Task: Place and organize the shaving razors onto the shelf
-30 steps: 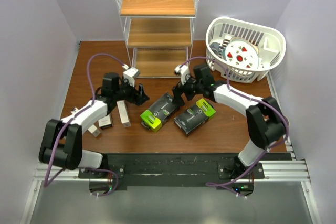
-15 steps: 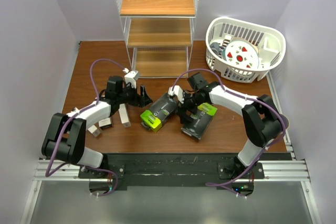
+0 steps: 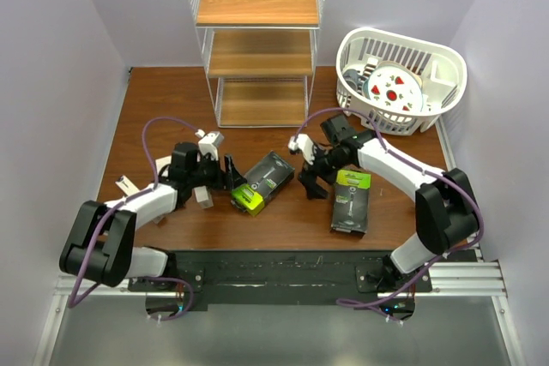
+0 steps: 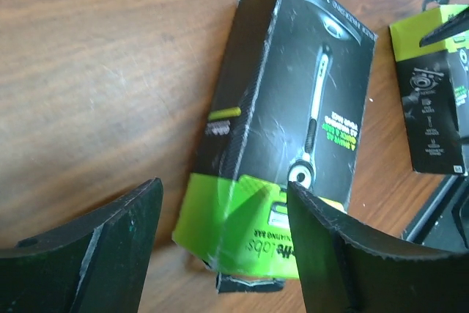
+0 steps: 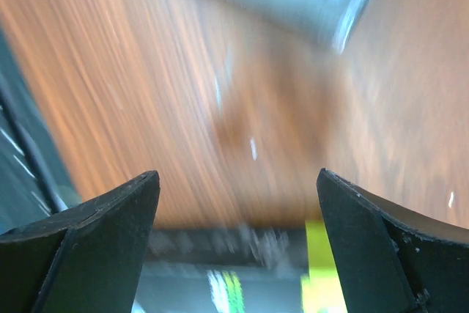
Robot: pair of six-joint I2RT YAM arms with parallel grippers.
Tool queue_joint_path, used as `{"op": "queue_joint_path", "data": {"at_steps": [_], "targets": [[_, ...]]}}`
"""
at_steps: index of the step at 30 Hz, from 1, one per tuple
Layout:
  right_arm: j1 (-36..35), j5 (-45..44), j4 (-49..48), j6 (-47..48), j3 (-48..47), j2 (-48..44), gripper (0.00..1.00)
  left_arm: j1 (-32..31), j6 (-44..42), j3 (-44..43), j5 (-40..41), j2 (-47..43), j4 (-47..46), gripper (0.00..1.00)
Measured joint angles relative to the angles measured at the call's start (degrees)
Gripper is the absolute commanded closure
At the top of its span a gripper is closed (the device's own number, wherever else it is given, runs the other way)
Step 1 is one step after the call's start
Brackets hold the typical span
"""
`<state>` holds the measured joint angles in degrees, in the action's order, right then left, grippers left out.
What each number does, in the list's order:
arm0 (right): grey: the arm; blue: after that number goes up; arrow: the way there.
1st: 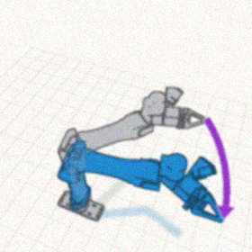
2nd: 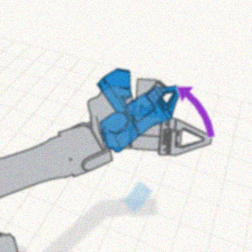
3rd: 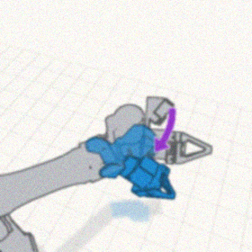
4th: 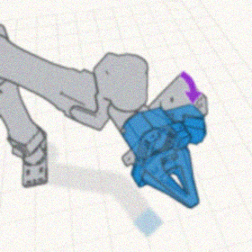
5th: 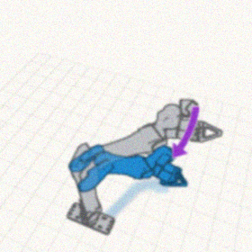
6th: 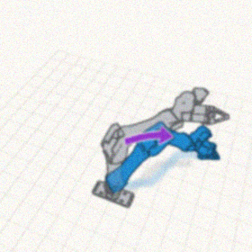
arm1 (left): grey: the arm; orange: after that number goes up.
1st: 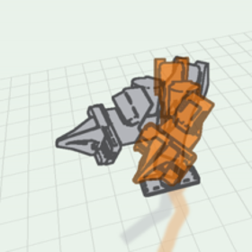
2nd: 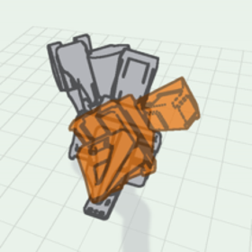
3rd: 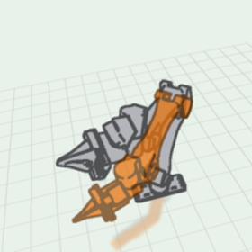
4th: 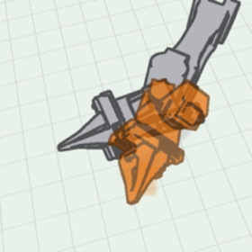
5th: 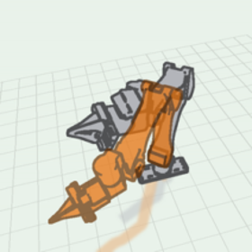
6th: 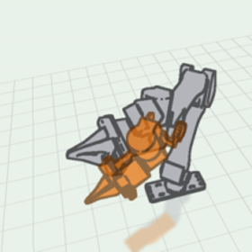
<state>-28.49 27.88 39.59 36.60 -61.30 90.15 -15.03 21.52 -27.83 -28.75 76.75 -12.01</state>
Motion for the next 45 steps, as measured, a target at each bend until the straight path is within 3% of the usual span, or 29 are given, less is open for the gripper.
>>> {"op": "queue_joint_path", "data": {"at_steps": [8, 15, 18, 24, 28, 32, 38, 41, 45], "targets": [[-5.0, 8.0, -16.2, -33.4, 0.3, 5.4, 0.06, -1.4, 4.5, 4.7, 0.7, -1.9, -4.3, 0.42], [-4.9, 8.0, -26.6, -51.0, 1.4, 12.0, 0.16, -3.3, 7.5, 6.6, 1.5, -1.9, -7.7, 0.56], [-4.7, 7.3, -28.4, -53.8, 0.4, 13.4, 0.23, -4.8, 8.4, 6.6, 1.6, -0.7, -9.9, 0.58], [-2.2, 3.8, -29.8, -55.5, -4.3, 17.3, 0.25, -5.7, 10.5, 1.3, 2.6, 6.7, -12.7, 0.6], [0.1, 2.6, -31.9, -56.7, -5.7, 18.5, 0.19, -5.8, 10.5, -4.7, 4.4, 10.8, -11.0, 0.33], [1.8, 3.3, -31.8, -58.3, -5.9, 18.1, 0.14, -5.7, 11.5, -7.7, 7.7, 6.8, -4.9, 0.23], [3.0, 5.4, -33.5, -62.0, -0.7, 12.2, 0.11, -3.7, 13.6, 0.4, 6.7, -9.0, -0.1, 0.34], [3.0, 6.7, -36.1, -65.8, 2.4, 10.6, 0.11, -3.6, 15.5, 5.7, 4.4, -9.1, -1.6, 0.4], [2.9, 7.7, -39.8, -70.0, 5.6, 11.4, 0.1, -3.6, 18.4, 9.0, 2.1, -2.9, -4.8, 0.44]]}}
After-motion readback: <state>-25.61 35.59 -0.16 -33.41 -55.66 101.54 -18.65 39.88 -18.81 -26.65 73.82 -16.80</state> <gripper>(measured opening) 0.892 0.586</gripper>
